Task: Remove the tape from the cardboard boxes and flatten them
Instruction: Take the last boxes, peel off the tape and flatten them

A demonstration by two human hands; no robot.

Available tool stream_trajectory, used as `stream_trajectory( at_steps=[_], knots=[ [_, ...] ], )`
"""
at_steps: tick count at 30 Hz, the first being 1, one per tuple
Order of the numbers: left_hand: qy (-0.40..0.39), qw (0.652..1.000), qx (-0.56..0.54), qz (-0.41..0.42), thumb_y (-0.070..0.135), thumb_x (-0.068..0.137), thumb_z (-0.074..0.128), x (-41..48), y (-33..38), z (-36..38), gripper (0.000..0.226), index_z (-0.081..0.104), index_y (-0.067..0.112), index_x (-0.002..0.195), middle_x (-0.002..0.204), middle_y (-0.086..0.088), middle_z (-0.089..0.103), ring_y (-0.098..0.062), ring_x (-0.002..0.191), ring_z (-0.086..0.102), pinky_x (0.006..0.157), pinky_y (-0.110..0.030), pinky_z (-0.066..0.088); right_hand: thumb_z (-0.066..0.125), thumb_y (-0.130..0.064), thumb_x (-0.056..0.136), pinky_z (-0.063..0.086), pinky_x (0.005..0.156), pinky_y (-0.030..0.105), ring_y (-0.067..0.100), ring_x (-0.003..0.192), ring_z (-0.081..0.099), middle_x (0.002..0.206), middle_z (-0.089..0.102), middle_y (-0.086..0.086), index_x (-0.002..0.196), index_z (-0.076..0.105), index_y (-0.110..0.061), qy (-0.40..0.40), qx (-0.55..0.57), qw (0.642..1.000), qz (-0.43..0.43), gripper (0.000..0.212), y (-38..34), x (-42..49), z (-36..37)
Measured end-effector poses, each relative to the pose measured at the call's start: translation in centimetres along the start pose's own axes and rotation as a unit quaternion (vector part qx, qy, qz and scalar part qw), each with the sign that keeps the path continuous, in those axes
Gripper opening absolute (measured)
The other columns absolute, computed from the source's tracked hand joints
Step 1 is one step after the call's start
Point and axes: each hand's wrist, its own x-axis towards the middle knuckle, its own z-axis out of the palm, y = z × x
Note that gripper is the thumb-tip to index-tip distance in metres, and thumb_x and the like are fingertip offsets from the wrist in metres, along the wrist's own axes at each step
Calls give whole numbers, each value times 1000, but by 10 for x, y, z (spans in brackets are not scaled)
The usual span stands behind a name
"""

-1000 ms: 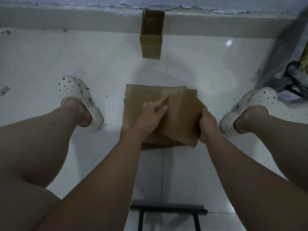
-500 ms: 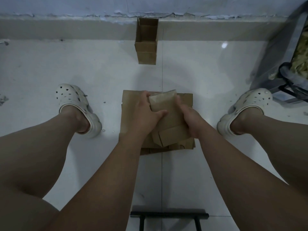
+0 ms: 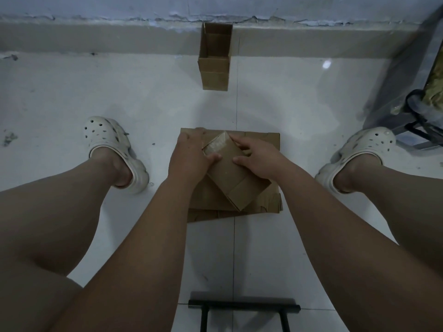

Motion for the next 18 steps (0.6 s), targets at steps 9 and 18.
stream_trajectory(
  at_steps=[9, 18],
  knots=[
    [-85, 993, 81, 33, 30, 86, 62, 6, 7, -22, 29, 63, 9, 66, 60, -4, 52, -18, 60, 50, 51, -22, 33, 50, -20, 100, 32, 94, 24, 22, 133, 42, 152, 40, -2, 151, 25, -39, -10, 2, 1000, -10, 60, -3, 3, 10],
    [-121, 970, 197, 67, 21, 85, 60, 7, 21, -16, 19, 43, 15, 80, 75, 2, 39, -16, 78, 45, 69, -26, 36, 47, -21, 102, 32, 97, 24, 21, 133, 41, 152, 40, -1, 150, 27, -42, -4, 14, 1000, -24, 56, 2, -1, 17]
  ],
)
